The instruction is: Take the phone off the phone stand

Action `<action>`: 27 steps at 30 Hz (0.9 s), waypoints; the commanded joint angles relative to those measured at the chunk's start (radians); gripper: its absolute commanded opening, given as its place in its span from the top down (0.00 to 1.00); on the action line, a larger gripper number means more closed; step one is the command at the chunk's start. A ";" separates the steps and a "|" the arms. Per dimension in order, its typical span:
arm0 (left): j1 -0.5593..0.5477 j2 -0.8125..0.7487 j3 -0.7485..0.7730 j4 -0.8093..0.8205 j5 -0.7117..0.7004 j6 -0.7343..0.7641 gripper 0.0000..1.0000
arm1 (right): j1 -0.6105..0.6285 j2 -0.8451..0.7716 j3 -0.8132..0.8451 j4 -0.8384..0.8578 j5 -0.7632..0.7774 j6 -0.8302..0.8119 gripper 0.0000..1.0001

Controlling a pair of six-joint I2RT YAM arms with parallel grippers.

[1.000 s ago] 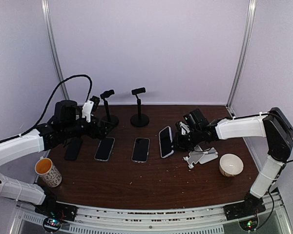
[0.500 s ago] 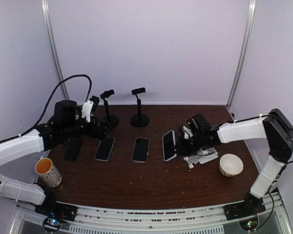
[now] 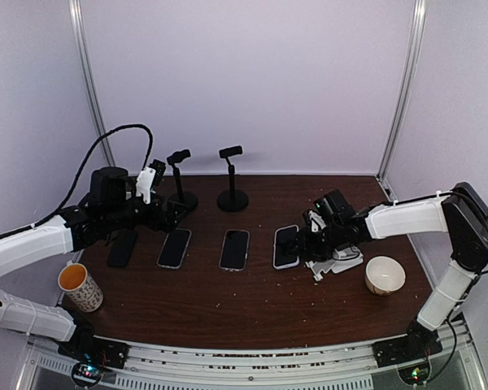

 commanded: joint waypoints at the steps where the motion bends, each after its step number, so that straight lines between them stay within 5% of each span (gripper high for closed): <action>1: -0.005 -0.008 0.003 0.048 -0.007 -0.008 0.02 | -0.006 -0.054 -0.001 -0.019 0.047 -0.023 0.49; 7: -0.004 -0.009 0.002 0.049 -0.010 -0.006 0.02 | -0.007 -0.083 -0.001 -0.061 0.066 -0.047 0.39; 27: -0.004 -0.011 0.000 0.059 0.005 -0.011 0.02 | -0.079 -0.308 -0.208 -0.172 0.059 -0.069 0.38</action>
